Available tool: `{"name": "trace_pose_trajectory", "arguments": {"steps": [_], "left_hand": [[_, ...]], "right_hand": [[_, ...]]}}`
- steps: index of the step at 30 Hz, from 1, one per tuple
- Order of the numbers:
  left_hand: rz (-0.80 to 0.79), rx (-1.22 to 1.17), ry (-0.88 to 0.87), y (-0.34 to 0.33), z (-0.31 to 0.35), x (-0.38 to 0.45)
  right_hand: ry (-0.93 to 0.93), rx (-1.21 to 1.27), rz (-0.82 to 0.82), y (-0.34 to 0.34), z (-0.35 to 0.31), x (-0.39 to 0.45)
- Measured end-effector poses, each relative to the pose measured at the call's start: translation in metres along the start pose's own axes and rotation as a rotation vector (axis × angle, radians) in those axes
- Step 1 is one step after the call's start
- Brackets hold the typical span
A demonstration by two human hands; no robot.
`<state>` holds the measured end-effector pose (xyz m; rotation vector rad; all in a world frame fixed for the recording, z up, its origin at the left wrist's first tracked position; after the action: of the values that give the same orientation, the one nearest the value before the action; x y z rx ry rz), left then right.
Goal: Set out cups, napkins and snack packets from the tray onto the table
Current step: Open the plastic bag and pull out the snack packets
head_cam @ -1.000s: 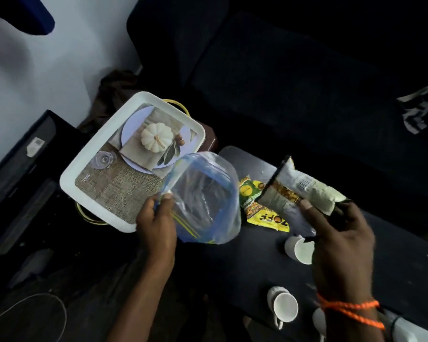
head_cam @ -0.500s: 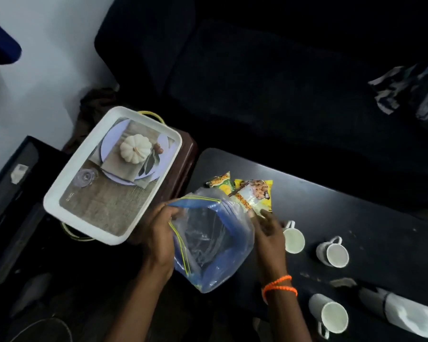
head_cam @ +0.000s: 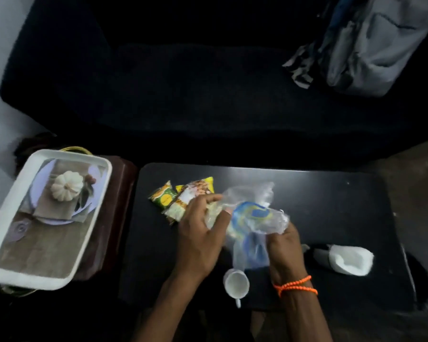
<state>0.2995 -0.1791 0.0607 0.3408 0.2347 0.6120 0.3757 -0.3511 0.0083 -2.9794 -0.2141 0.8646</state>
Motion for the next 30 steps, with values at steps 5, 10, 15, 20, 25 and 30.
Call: {"name": "trace_pose_trajectory", "arguments": {"steps": [5, 10, 15, 20, 25, 30], "left_hand": [[-0.416, -0.406, 0.439, -0.099, 0.01, -0.021], [-0.503, -0.314, 0.322, -0.181, 0.021, -0.03], [-0.433, 0.018, 0.136, -0.237, 0.038, -0.024], [-0.508, 0.013, 0.172, -0.321, 0.082, -0.072], [-0.87, -0.149, 0.381, -0.38, 0.108, -0.115], [-1.041, -0.124, 0.371, -0.408, 0.12, -0.138]], "right_hand": [[-0.024, 0.113, 0.103, 0.064, -0.021, -0.002], [0.148, -0.534, -0.028, 0.132, -0.036, -0.007], [-0.059, -0.154, -0.094, 0.228, -0.053, -0.024], [0.177, -0.465, 0.001, 0.265, -0.057, -0.04], [0.367, -0.454, 0.416, 0.331, -0.044, -0.05], [0.092, -0.34, 0.693, 0.396, -0.016, -0.059]]}}
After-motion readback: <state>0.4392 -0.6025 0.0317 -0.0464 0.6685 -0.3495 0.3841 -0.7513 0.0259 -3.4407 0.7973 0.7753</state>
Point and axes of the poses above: each hand's wrist, its own x-axis towards the middle knuckle, its own y-axis out of the back of the hand, z = x × y, the point moved 4 cm from there along x, towards the middle knuckle, and after that the axes turned 5 degrees about -y, right-handed, at the moved point
